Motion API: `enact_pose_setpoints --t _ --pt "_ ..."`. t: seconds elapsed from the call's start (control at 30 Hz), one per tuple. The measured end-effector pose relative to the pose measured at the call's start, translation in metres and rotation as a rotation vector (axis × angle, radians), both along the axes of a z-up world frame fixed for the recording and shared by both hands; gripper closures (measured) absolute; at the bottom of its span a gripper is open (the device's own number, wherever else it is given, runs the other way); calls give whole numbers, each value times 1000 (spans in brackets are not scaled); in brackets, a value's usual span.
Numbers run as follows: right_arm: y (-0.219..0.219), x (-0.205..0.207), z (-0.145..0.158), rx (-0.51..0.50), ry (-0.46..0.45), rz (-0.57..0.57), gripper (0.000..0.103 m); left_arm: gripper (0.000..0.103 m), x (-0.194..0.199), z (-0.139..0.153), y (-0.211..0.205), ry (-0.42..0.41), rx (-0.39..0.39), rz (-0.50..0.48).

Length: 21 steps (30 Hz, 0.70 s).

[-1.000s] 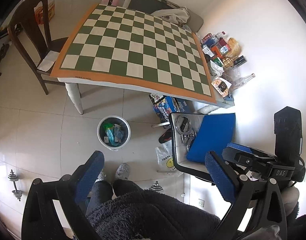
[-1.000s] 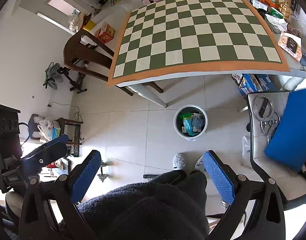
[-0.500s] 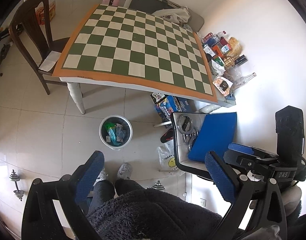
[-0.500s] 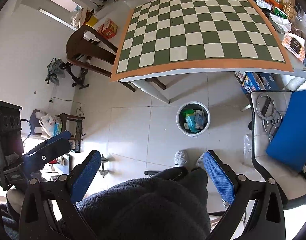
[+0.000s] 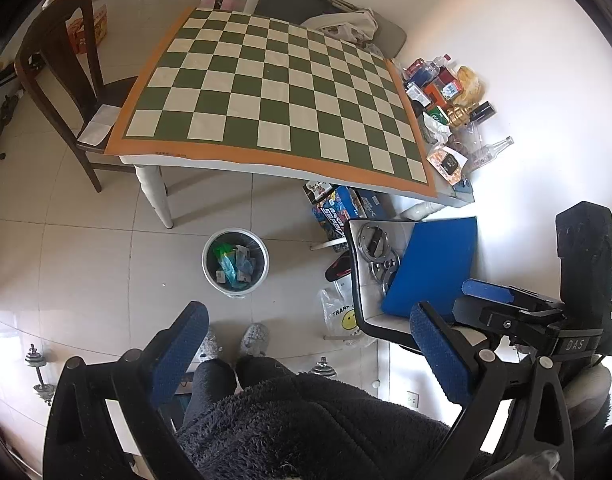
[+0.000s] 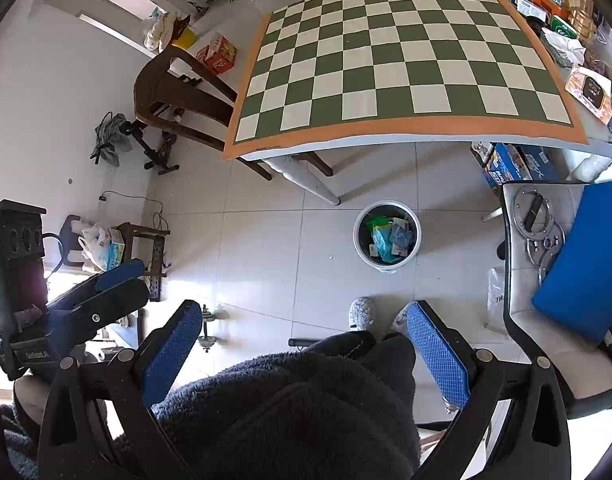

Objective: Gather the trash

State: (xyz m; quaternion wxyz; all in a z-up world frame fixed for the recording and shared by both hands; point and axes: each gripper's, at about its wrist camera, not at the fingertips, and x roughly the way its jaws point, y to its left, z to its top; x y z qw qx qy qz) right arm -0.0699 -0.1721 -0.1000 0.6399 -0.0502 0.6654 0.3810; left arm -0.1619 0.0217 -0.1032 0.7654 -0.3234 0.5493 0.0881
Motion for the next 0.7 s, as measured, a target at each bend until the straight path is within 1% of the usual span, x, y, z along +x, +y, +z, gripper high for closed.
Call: enact_pose_setpoints --t 0.7 --pt "-2 1 0 0 4 2 0 0 -2 0 3 -5 -7 -6"
